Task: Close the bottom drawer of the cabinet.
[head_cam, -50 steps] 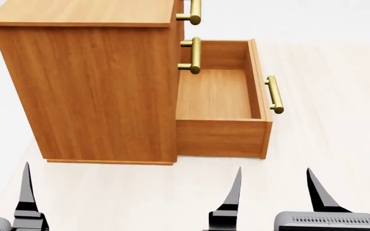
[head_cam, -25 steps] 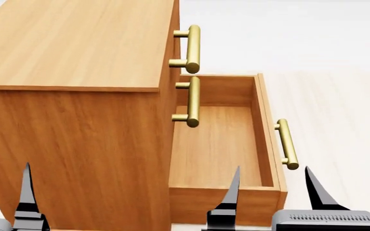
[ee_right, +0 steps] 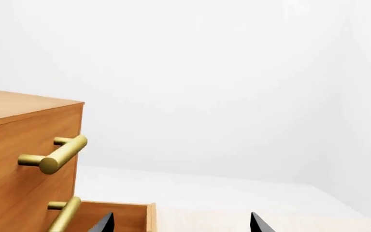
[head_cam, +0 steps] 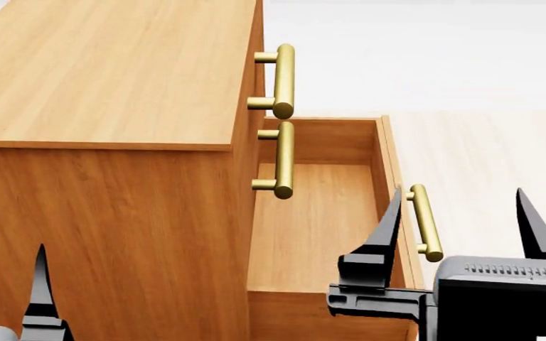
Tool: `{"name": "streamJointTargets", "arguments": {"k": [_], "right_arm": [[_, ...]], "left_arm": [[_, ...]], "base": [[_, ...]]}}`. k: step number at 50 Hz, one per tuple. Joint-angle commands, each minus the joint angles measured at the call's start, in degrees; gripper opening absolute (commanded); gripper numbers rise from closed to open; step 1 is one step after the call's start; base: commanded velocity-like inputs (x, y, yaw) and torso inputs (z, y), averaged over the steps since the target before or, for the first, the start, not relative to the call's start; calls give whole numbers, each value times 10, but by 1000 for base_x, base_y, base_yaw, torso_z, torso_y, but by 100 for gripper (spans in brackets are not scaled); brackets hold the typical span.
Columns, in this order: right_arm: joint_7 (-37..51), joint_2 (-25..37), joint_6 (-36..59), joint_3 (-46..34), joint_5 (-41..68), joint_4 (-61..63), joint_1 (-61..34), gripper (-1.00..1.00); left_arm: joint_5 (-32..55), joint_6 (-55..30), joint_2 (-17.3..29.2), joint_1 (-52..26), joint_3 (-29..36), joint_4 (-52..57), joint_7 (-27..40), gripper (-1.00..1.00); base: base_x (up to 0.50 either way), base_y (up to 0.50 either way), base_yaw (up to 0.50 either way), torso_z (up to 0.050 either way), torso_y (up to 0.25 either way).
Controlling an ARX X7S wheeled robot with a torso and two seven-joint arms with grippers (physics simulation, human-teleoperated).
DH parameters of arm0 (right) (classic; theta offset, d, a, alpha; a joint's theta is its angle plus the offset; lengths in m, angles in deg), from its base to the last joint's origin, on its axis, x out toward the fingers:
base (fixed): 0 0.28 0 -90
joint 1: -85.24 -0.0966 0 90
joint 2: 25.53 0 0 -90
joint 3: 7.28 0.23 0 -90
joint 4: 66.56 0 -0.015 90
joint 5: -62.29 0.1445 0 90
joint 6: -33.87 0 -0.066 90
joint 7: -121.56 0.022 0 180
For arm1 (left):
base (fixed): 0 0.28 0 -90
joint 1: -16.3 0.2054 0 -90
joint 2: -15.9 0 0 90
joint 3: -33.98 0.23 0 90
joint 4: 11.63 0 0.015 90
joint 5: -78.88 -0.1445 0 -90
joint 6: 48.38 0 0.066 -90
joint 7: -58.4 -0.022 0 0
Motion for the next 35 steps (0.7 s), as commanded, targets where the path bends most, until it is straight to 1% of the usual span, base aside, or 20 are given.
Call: {"name": "streamJointTargets", "arguments": {"k": [1, 2, 3, 7, 11, 14, 17, 18, 21, 31, 35], "right_arm": [[240, 200, 117, 48, 326, 69, -146, 100], [232, 204, 104, 53, 322, 59, -138, 100], [221, 219, 78, 45, 291, 40, -116, 100], [189, 237, -7, 32, 223, -9, -52, 100], [163, 237, -93, 32, 176, -73, 10, 100], [144, 232, -150, 22, 144, -125, 39, 100], [131, 227, -176, 7, 125, -169, 50, 100], [122, 221, -204, 6, 118, -193, 60, 100], [111, 217, -226, -10, 100, -228, 63, 100], [57, 187, -312, -71, 57, -356, 48, 100], [30, 168, -368, -84, 49, -427, 42, 100]], "left_arm": [[4, 6, 1, 5, 1, -2, 4, 100], [3, 6, 2, 5, 2, -3, 4, 100], [4, 8, 2, 5, 2, -6, 4, 100], [6, 10, 3, 6, 1, -7, 4, 100], [7, 7, 6, 7, -2, -2, 5, 100], [7, 7, 7, 7, -2, -2, 6, 100], [8, 8, 7, 9, -1, -1, 8, 100], [8, 12, 7, 9, -1, -6, 8, 100], [8, 11, 8, 9, 0, -6, 8, 100], [9, 13, 9, 9, 3, -8, 11, 100], [10, 13, 10, 9, 3, -8, 12, 100]], "base": [[0, 0, 0, 0, 0], [0, 0, 0, 0, 0], [0, 0, 0, 0, 0], [0, 0, 0, 0, 0], [0, 0, 0, 0, 0], [0, 0, 0, 0, 0], [0, 0, 0, 0, 0], [0, 0, 0, 0, 0], [0, 0, 0, 0, 0], [0, 0, 0, 0, 0], [0, 0, 0, 0, 0]]}}
